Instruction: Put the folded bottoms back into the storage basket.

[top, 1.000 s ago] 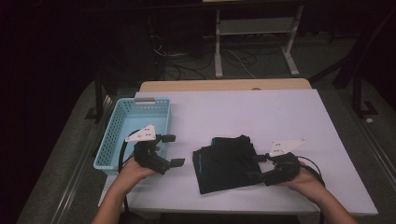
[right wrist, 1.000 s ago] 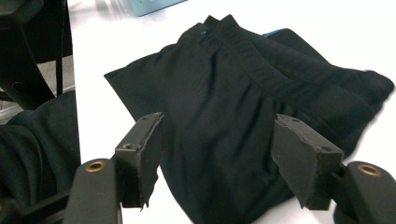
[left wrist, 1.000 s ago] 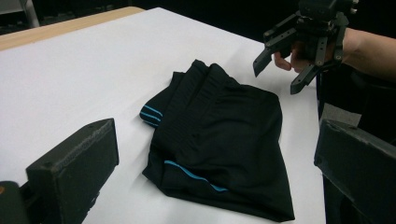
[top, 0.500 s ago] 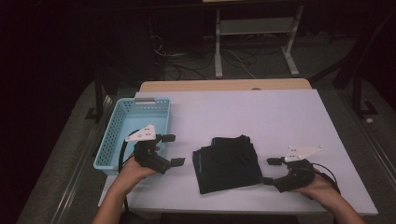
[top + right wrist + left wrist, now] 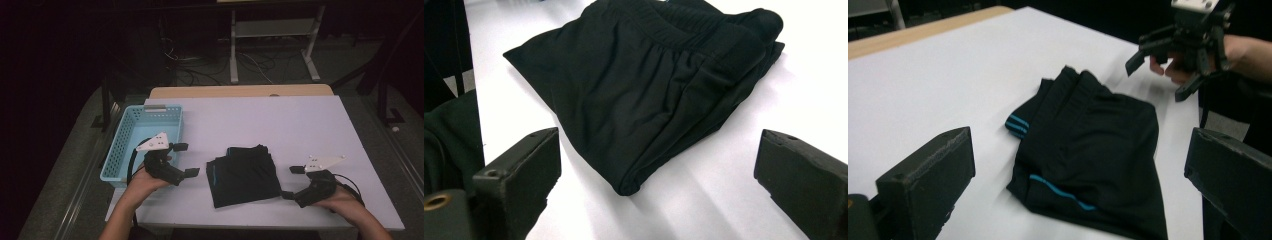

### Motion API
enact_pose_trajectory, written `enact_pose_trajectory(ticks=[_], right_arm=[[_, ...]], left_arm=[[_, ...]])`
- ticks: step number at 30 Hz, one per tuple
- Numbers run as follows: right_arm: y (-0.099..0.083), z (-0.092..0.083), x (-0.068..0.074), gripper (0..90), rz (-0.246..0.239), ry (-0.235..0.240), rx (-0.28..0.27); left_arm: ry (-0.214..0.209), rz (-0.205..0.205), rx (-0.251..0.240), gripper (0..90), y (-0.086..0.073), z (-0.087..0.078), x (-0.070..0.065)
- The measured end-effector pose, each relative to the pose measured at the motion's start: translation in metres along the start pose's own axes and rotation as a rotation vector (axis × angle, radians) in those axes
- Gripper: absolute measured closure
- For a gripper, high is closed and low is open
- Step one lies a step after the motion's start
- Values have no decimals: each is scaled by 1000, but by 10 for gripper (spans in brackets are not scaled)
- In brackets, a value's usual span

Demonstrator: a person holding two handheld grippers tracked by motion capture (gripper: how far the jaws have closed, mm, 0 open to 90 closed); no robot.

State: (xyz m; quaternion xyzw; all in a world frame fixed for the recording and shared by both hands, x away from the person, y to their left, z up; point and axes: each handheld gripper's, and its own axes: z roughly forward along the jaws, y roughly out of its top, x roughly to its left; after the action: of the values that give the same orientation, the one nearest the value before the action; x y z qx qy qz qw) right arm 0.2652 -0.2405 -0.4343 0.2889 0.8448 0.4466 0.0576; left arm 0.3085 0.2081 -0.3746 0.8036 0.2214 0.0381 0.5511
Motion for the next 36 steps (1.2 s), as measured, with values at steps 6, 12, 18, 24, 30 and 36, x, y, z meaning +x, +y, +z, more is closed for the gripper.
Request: enact_pose_trajectory(ticks=[6,12,18,24,30,36], right_arm=[[1,1,0,50,-12,-3,2],[2,2,1,51,-20,5,1],[2,2,1,51,-27,10,5],[3,4,2,53,-33,14,9],[3,4,3,53,-38,15,14],[3,5,4,56,-43,16,19]], left_arm=[[-13,10,5,0,5,7,-7],[-23,17,19,0,7,17,-13],[-32,21,27,0,9,28,-18],[-45,25,34,0,12,39,-23],[-48,27,40,0,14,49,-26],[-34,20,52,0,16,63,-27]])
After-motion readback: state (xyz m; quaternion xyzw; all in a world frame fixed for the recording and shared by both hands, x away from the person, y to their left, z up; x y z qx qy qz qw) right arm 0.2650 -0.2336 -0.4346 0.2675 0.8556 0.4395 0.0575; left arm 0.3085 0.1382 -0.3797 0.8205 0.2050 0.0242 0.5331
